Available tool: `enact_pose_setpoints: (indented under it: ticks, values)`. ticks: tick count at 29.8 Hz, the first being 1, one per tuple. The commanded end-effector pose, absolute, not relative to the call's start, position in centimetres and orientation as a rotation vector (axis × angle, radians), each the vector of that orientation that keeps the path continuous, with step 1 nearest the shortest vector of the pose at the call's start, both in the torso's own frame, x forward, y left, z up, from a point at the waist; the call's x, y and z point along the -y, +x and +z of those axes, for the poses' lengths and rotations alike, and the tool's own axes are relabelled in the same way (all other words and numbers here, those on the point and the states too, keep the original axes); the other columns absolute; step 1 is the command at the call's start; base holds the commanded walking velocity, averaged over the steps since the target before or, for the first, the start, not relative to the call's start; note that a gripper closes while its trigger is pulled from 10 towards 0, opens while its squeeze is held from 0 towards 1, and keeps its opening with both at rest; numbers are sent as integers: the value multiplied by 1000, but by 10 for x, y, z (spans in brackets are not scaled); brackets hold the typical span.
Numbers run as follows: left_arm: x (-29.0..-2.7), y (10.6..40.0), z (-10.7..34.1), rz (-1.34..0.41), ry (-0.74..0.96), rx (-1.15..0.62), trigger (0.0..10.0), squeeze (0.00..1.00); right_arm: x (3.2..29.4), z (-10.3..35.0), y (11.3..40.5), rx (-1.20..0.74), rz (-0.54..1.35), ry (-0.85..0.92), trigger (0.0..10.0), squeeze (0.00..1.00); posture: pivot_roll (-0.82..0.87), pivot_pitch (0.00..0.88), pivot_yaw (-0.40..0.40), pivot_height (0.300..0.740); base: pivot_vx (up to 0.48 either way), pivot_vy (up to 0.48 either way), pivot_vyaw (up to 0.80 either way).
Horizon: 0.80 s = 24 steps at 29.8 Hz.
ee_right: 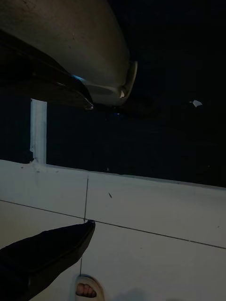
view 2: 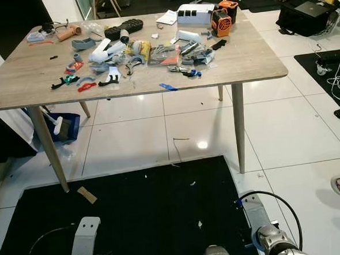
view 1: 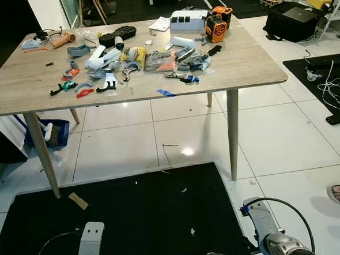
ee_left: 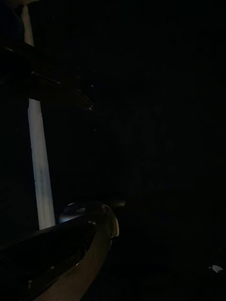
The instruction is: Picking trash to rubbish bin
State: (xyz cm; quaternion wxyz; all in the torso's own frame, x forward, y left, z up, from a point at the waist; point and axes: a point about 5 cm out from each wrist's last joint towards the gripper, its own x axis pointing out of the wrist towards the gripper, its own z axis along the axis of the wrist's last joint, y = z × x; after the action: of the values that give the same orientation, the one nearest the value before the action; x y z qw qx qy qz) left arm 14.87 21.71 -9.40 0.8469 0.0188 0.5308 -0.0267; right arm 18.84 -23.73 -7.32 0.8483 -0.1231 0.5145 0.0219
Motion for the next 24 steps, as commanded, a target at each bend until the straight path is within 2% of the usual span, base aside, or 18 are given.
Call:
enact_pose_setpoints:
  ticks: [1,13,24]
  values:
    - [-218,149,-94,-62,52,-1125,10000,0,237,-73,189,-1088,46,-263,10000,0,-65,0,41,740,0,0,0]
    - [-217,149,-94,-61,48,-1124,10000,0,238,-73,189,-1081,29,-261,10000,0,-64,0,38,740,0,0,0]
    - [-222,151,-92,-30,84,-1080,10000,0,241,-71,190,-954,-202,-129,10000,0,-67,0,46,740,0,0,0]
